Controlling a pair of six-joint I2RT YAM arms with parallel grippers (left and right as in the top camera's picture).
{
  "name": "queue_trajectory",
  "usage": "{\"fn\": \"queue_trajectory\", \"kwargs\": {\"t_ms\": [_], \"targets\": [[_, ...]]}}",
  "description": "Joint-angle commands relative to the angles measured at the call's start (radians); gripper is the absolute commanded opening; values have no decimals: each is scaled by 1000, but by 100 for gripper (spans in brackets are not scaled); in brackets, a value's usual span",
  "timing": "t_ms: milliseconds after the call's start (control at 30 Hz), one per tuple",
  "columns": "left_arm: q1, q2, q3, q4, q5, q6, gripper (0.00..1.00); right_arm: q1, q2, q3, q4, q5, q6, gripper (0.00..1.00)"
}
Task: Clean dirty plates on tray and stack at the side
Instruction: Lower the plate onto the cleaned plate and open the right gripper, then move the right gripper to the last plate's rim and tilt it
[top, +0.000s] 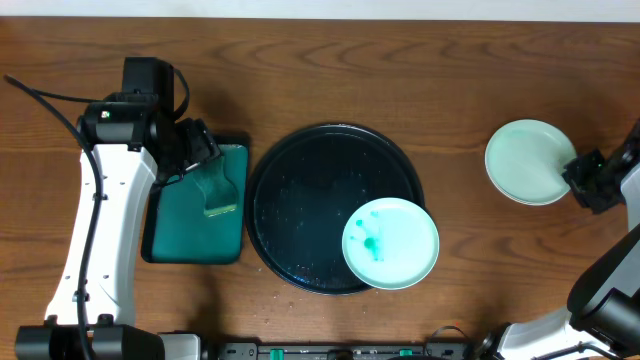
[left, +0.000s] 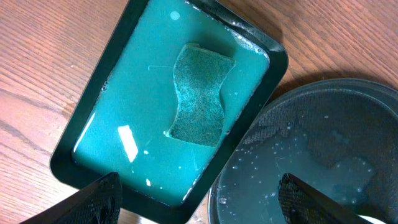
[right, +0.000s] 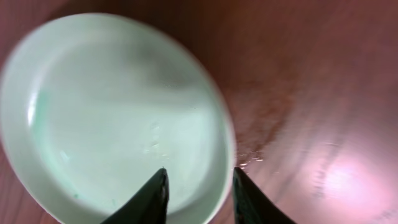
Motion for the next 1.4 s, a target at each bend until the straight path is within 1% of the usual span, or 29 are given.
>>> {"fn": "queue_trajectory", "kwargs": {"t_ms": [0, 100, 133, 200, 300, 400, 433, 500, 633, 767, 900, 1067, 1233, 1367], "targets": [[2, -3, 2, 4, -12, -9, 81, 22, -5, 10, 7, -161, -101, 34], [2, -3, 2, 5, -12, -9, 81, 58, -27, 22, 6, -237, -185, 36], [2, -3, 2, 7, -12, -9, 81, 93, -60, 24, 7, -292, -253, 38], [2, -3, 2, 9, -12, -8, 81, 149, -103, 24, -14, -337, -316, 39], [2, -3, 2, 9, -12, -9, 81, 251, -159, 24, -102, -316, -323, 41], [2, -3, 2, 8, -12, -8, 81, 361, -177, 23, -237, -282, -268, 41], [2, -3, 2, 8, -13, -8, 81, 417, -177, 22, -307, -252, -242, 41], [2, -3, -3, 9, -12, -8, 81, 510, -177, 15, -385, -158, -185, 41], [2, -3, -19, 11, -12, -9, 81, 617, -177, 6, -464, -35, -96, 41], [2, -3, -30, 13, -13, -8, 81, 687, -187, -9, -534, -11, -65, 41], [2, -3, -30, 23, -12, -8, 81, 734, -220, -55, -545, -10, -34, 43], [2, -3, -30, 24, -12, -8, 81, 772, -279, -176, -523, -14, 11, 43], [2, -3, -30, 39, -12, -8, 81, 814, -323, -295, -424, -40, 28, 43], [2, -3, -30, 47, -12, -9, 81, 855, -322, -389, -264, -103, 47, 46]]}}
